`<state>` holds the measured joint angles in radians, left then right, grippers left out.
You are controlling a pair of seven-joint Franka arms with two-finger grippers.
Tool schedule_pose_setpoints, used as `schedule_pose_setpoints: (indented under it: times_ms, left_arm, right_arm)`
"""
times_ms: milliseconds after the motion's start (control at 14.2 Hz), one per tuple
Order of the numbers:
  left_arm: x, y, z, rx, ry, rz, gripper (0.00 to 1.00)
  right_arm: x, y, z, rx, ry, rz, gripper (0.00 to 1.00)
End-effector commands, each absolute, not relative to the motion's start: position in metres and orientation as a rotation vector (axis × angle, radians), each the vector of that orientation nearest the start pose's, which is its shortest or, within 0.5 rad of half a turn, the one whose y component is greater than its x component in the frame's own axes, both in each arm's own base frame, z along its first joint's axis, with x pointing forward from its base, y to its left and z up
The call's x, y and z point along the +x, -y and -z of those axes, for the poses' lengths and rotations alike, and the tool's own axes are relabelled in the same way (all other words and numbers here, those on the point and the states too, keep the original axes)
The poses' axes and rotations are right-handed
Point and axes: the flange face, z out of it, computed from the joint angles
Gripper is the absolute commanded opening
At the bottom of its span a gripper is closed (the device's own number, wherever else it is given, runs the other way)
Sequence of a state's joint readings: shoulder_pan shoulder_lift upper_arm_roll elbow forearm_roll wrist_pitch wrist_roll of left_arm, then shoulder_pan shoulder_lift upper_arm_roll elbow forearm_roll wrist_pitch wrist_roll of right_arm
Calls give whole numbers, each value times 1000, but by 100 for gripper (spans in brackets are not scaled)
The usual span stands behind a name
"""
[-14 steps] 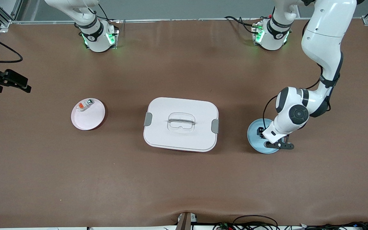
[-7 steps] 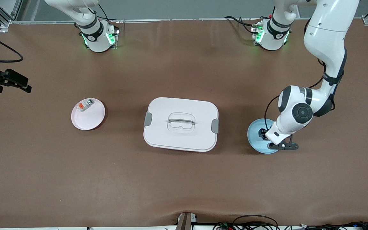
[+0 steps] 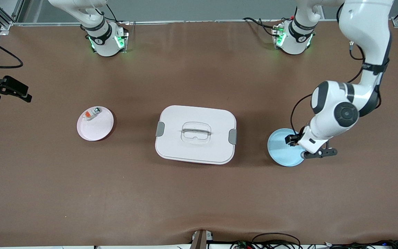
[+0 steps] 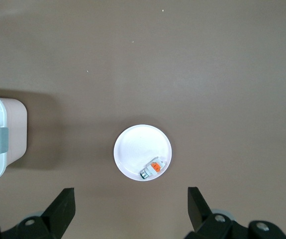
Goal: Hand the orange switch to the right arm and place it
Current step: 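Carry the switch toward the box while the right gripper approaches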
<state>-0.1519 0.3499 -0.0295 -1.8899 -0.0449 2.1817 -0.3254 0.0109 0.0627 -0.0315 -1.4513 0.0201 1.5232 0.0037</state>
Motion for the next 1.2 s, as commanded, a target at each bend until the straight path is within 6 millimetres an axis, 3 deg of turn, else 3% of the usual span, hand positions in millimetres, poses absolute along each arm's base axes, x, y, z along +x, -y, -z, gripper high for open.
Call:
schedule_pose_setpoints:
  times_ms: [0, 141, 212, 424, 635, 706, 918, 1129]
  left_arm:
    - [613, 99, -385, -3198, 437, -183, 31]
    - [621, 96, -427, -3285, 663, -223, 32]
    - [625, 92, -449, -3294, 811, -229, 31]
    - [627, 103, -497, -3291, 1041, -247, 31]
    - [615, 118, -542, -3311, 1350, -321, 28]
    - [609, 129, -555, -3294, 1421, -338, 28]
    - [595, 188, -585, -3162, 1692, -440, 28]
    - [576, 249, -591, -2983, 1925, -551, 28]
  right_arm:
    - [565, 22, -645, -3124, -58, 29, 100]
    - [573, 26, -625, -3125, -56, -44, 100]
    - [572, 28, -624, -3126, -49, -52, 100]
    - [571, 33, -633, -3147, -53, -22, 100]
    - [569, 32, -628, -3150, -59, -73, 100]
    - [566, 35, -630, -3168, -59, -104, 100]
    - [565, 37, -630, -3175, -58, -105, 100]
    - [564, 29, -632, -3015, -124, -80, 100]
